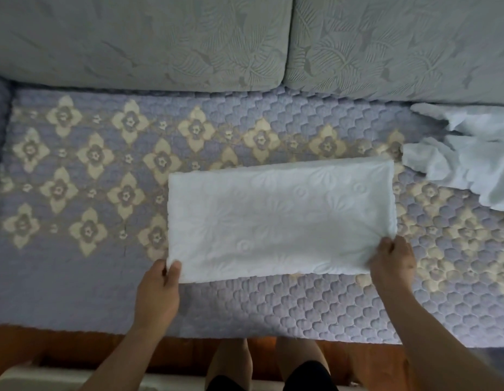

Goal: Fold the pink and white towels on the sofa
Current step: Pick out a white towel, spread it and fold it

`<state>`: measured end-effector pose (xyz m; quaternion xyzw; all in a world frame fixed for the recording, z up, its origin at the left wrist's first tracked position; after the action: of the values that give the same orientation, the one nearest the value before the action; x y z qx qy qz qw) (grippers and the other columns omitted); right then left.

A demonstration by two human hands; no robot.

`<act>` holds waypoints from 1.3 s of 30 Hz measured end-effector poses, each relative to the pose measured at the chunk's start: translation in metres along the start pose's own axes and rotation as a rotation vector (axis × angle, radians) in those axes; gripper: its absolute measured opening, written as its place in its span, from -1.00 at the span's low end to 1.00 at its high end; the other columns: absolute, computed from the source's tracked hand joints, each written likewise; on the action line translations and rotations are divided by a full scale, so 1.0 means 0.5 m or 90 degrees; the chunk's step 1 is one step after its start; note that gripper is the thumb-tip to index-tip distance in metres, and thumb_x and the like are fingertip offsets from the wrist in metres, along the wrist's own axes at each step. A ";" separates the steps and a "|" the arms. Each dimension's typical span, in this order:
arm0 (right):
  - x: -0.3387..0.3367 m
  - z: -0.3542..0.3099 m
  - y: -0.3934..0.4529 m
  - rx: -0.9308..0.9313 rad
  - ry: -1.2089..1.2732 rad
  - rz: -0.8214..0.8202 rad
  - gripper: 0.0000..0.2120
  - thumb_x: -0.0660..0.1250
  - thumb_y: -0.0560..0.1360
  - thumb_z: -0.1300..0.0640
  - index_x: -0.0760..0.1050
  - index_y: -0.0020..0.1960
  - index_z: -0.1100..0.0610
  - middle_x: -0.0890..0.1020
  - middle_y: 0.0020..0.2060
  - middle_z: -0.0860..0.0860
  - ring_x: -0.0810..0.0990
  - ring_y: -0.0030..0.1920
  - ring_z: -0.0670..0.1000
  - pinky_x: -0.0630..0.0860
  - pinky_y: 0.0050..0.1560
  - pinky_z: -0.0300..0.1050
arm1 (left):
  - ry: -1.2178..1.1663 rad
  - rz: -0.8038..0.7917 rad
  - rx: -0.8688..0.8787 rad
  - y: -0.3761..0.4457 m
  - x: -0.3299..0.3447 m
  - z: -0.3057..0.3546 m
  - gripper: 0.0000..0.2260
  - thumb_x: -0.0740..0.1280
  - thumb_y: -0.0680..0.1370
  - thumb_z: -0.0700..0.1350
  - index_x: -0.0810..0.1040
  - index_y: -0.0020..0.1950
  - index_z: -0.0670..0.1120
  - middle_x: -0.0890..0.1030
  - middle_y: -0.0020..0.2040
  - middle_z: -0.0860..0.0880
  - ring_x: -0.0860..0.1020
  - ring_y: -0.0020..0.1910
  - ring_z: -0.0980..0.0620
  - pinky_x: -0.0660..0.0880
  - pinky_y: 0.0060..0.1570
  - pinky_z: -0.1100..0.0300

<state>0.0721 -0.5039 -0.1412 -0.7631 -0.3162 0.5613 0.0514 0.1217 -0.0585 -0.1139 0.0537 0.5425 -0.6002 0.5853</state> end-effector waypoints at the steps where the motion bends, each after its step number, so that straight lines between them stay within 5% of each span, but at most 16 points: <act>1: 0.000 -0.002 0.003 0.004 -0.010 -0.003 -0.75 0.10 0.67 0.08 0.46 0.14 0.23 0.50 0.12 0.19 0.44 0.05 0.20 0.38 0.04 0.11 | -0.004 -0.017 -0.025 0.008 0.006 -0.005 -0.73 0.17 0.67 0.09 0.47 -0.08 -0.06 0.54 -0.22 0.00 0.55 -0.20 0.00 0.33 -0.32 0.20; 4: 0.000 -0.032 0.007 -0.007 -0.048 0.023 -0.66 0.16 0.61 0.07 0.37 0.36 0.13 0.42 0.31 0.20 0.41 0.20 0.24 0.42 0.18 0.23 | -0.032 -0.026 -0.099 0.030 0.022 0.003 -0.74 0.21 0.65 0.13 0.43 0.22 -0.01 0.52 -0.06 0.12 0.51 -0.12 0.11 0.39 -0.22 0.21; 7: 0.013 -0.108 -0.014 -0.305 -0.139 0.128 -0.57 0.26 0.58 0.15 0.31 0.43 0.17 0.38 0.36 0.22 0.34 0.33 0.25 0.38 0.28 0.28 | -0.043 0.069 -0.068 0.056 0.020 0.044 -0.65 0.24 0.62 0.17 0.40 0.30 -0.01 0.50 -0.06 0.12 0.49 -0.15 0.11 0.38 -0.22 0.24; 10: 0.066 -0.201 -0.030 -0.557 -0.182 0.050 -0.51 0.28 0.60 0.11 0.30 0.49 0.16 0.36 0.44 0.17 0.29 0.44 0.22 0.30 0.44 0.23 | -0.123 0.123 -0.004 0.109 0.013 0.101 -0.71 0.29 0.62 0.11 0.41 0.23 -0.03 0.54 -0.04 0.08 0.53 -0.08 0.03 0.39 -0.17 0.18; 14: 0.123 -0.289 0.044 -0.625 -0.349 -0.085 -0.41 0.22 0.63 -0.06 0.17 0.59 0.09 0.29 0.54 0.12 0.15 0.55 0.24 0.04 0.57 0.25 | -0.154 0.101 0.031 0.197 0.008 0.155 -0.62 0.32 0.61 0.09 0.45 0.34 -0.07 0.58 0.12 0.02 0.54 0.04 0.01 0.45 0.00 0.09; 16: 0.118 -0.311 0.095 -0.633 -0.434 -0.115 -0.41 0.22 0.62 -0.14 0.24 0.56 0.09 0.40 0.45 0.13 0.24 0.50 0.24 0.00 0.57 0.25 | -0.126 0.079 0.044 0.220 0.007 0.166 -0.67 0.30 0.62 0.08 0.48 0.30 -0.08 0.57 0.07 0.02 0.55 0.02 -0.02 0.43 -0.04 0.09; 19: 0.076 -0.325 0.114 -0.820 -0.444 -0.055 -0.59 0.42 0.53 -0.04 0.55 0.22 0.24 0.58 0.01 0.20 0.51 0.12 0.28 0.29 0.41 0.27 | -0.122 0.044 0.063 0.222 0.004 0.157 -0.80 0.26 0.65 0.03 0.52 0.12 -0.08 0.59 -0.05 -0.02 0.58 -0.08 -0.05 0.42 -0.23 0.13; 23: 0.019 -0.308 0.092 -0.978 -0.389 -0.104 -0.72 0.45 0.51 0.05 0.54 -0.03 0.28 0.54 -0.14 0.18 0.51 -0.09 0.21 0.47 0.03 0.09 | -0.195 -0.008 0.074 0.203 -0.010 0.132 -0.84 0.25 0.66 0.00 0.53 0.17 -0.01 0.63 -0.01 0.05 0.61 -0.07 0.08 0.45 -0.46 0.39; 27: -0.010 -0.297 0.115 -0.829 -0.463 -0.217 -0.67 0.34 0.55 -0.05 0.52 0.10 0.22 0.64 -0.19 0.15 0.64 -0.20 0.21 0.55 -0.21 0.03 | -0.154 -0.022 0.086 0.212 -0.010 0.128 -0.77 0.21 0.68 0.06 0.55 0.20 -0.02 0.64 0.05 -0.02 0.61 0.00 -0.03 0.48 -0.13 0.12; 31: -0.017 -0.326 0.219 -0.509 -0.495 -0.267 -0.52 0.37 0.50 -0.28 0.51 0.24 0.04 0.65 0.02 0.09 0.63 0.03 0.17 0.53 0.02 0.00 | -0.036 0.023 0.033 0.238 0.003 0.147 -0.66 0.13 0.68 0.13 0.55 0.12 -0.08 0.56 -0.05 -0.02 0.52 -0.05 -0.06 0.39 -0.05 0.07; 35: -0.025 -0.294 0.274 -0.194 -0.137 -0.340 -0.52 0.55 0.38 -0.21 0.55 0.16 0.02 0.61 0.09 0.00 0.63 -0.06 0.04 0.54 -0.11 -0.07 | -0.070 0.027 -0.046 0.248 0.004 0.161 -0.56 0.13 0.64 0.26 0.54 -0.08 -0.07 0.53 -0.19 0.04 0.53 -0.11 -0.09 0.40 -0.15 0.07; 39: -0.028 -0.216 0.231 -0.057 0.027 -0.327 -0.48 0.57 0.39 -0.14 0.59 0.20 0.14 0.69 0.05 0.02 0.67 0.03 0.09 0.61 0.11 0.07 | -0.182 -0.019 -0.098 0.193 -0.003 0.104 -0.46 0.13 0.59 0.32 0.56 0.27 -0.07 0.57 0.09 -0.01 0.55 0.10 -0.07 0.49 0.10 -0.04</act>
<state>0.2150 -0.5734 -0.1406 -0.6709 -0.5230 0.4992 0.1648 0.2251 -0.0682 -0.1483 -0.0851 0.4988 -0.5668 0.6502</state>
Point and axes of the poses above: each hand's wrist, its own y-axis towards the middle knuckle, its own x-axis out of the palm, z = x × y, the point moved 3 cm from there along y, towards the middle knuckle
